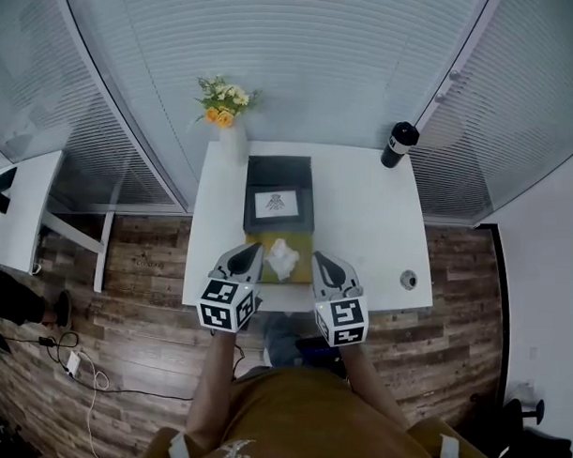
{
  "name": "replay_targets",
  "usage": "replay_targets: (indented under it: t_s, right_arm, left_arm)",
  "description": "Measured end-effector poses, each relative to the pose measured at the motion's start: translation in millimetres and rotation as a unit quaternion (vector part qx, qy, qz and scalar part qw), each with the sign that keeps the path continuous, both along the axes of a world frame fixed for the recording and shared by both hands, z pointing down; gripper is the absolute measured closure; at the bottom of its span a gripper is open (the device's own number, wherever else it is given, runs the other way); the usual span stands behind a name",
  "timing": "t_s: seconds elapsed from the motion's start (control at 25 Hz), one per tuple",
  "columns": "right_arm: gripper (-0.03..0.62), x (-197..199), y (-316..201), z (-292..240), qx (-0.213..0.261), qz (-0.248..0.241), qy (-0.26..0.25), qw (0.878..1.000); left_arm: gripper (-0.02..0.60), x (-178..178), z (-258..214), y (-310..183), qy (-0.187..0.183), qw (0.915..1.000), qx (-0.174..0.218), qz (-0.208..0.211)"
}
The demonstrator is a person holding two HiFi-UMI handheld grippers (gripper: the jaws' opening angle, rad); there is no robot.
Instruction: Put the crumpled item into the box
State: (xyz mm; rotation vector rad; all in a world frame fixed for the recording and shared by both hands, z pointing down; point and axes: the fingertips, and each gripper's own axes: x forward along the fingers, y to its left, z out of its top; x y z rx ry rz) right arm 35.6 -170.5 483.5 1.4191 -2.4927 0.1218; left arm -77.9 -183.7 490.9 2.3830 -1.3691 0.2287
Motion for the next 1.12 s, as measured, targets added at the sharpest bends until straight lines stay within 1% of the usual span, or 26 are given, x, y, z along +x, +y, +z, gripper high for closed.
replay_targets:
  t_s: [0.08,0.2,0.36,0.48,0.68,1.12]
  right_arm:
    - [0.582,-1,3,-6,0.011,0.002,0.001,1.0]
    - [0.582,-2,8,-11,0.019,0.003,0.003,1.0]
    - [0.582,-3,12,-15,0.024,0.004,0.005,1.0]
    - [0.582,-4,14,-16,0.024,0.003,0.005,1.0]
    - [0.582,-5,15,-18,0.027,0.003,0.006,1.0]
    - [0.582,-10,16,-19,0.026,-0.003,0.011,1.0]
  left_arm:
    - [0.557,-7,-7,2,0.007,0.9998,0.011,-0.013]
    - [0.557,-13,-15,6,0.005,0.9994,0.024,-0.025]
    - [0.557,-14,-19,11,0.009,0.9994,0.027,-0.021]
    - [0.557,-13,-19,13,0.006,0.9994,0.028,-0.019]
    - [0.558,-17,-27,15,-0.004,0.9984,0.047,-0.03]
    - [0.557,-25,-29,14,0.004,0.998,0.051,-0.038]
